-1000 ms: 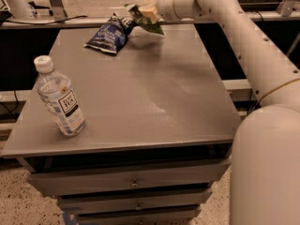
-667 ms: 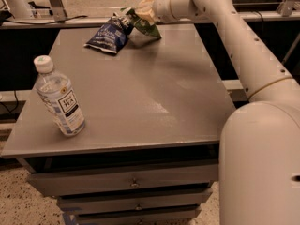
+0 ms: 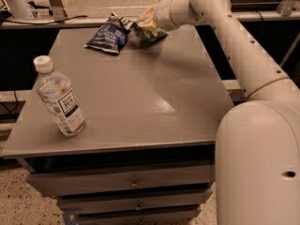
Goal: Move green jalapeno chip bag near blue chip bag
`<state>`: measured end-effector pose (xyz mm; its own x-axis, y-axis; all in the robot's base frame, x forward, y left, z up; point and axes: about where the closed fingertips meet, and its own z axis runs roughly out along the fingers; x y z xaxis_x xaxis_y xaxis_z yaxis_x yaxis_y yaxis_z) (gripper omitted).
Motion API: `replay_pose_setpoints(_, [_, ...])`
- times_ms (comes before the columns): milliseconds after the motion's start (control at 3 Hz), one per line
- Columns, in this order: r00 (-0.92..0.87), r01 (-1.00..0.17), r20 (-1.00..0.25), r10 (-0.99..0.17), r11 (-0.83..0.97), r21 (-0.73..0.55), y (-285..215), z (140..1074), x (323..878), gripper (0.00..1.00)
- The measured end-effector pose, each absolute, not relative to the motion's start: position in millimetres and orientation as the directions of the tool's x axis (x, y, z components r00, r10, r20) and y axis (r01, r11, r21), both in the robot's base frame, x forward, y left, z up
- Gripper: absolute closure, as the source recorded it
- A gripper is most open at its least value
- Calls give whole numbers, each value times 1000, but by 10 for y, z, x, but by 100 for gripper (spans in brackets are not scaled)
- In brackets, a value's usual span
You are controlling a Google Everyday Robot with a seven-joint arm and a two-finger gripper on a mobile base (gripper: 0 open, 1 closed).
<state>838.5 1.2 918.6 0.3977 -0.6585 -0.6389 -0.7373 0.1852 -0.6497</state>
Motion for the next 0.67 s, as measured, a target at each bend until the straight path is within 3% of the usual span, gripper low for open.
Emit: replay_pose_setpoints(667, [451, -769, -616, -646, 70, -636, 256, 9007, 8094, 59])
